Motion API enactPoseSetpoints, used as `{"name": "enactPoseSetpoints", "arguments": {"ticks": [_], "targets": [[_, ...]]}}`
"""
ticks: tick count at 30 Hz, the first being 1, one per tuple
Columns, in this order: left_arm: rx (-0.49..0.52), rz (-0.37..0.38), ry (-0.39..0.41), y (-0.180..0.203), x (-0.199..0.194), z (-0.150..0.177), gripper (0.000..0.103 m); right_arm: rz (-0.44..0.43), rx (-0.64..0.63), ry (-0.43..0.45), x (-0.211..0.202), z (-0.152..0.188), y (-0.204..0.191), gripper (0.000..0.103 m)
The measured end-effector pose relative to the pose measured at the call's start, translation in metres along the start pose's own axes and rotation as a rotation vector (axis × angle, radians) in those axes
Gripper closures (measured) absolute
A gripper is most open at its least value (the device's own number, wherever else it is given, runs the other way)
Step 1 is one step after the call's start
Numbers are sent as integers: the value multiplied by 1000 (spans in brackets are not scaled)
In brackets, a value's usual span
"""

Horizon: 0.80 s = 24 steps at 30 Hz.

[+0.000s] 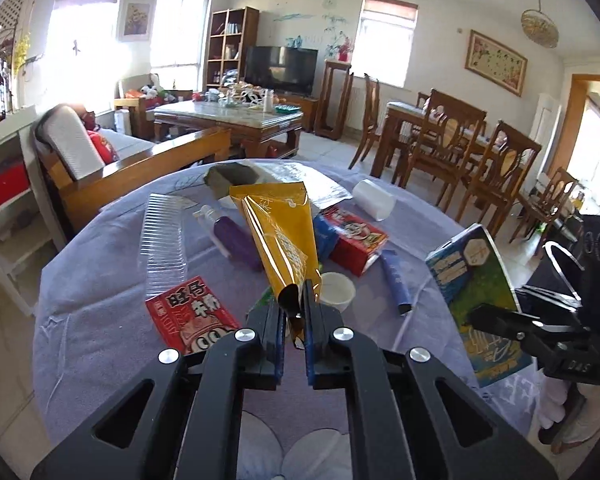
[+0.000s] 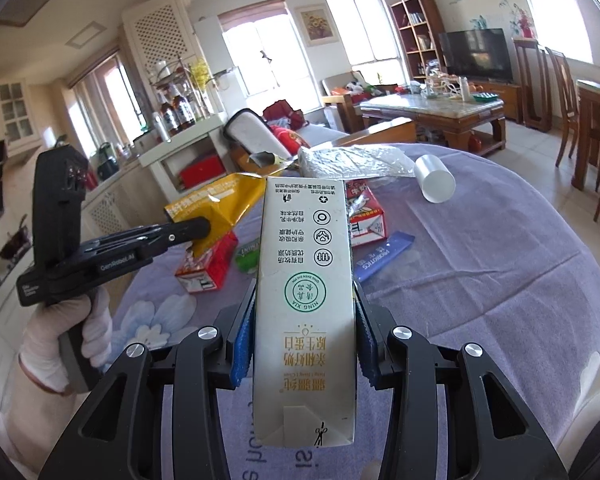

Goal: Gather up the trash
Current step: 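Carry the wrapper and carton to the black bin with both tools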

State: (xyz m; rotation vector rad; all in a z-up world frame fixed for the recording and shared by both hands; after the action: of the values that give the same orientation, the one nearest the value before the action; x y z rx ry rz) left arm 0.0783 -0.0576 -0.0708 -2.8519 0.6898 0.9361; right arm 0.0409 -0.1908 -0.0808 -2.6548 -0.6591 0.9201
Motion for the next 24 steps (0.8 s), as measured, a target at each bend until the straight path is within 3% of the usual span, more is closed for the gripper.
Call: {"name": "enactPoseSetpoints", "arguments": {"ticks": [8, 15, 18, 24], "targets": [[65, 104, 64, 52, -23, -16, 94, -3, 59, 99, -51, -1, 14, 61], [168, 237, 99, 131, -24, -26, 94, 73, 145, 293, -147, -17, 60, 61], [219, 313, 108, 177, -19, -32, 94, 164, 204, 406, -203, -17, 96, 60], [339, 510, 123, 286, -6, -41, 94, 453, 345, 614, -322, 8, 181, 61]]}}
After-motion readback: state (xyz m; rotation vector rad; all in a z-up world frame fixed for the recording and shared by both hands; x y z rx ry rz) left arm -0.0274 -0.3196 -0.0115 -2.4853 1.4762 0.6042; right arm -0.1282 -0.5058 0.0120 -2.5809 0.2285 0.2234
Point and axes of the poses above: each gripper's, at about its wrist camera, not at the fingertips, and x roughly the way its jaws point, y to its right, z to its underside, the point moved 8 cm from there along x, roughly the way its jaws point, and after that the axes turned 4 degrees about x, right-handed, at the moved point
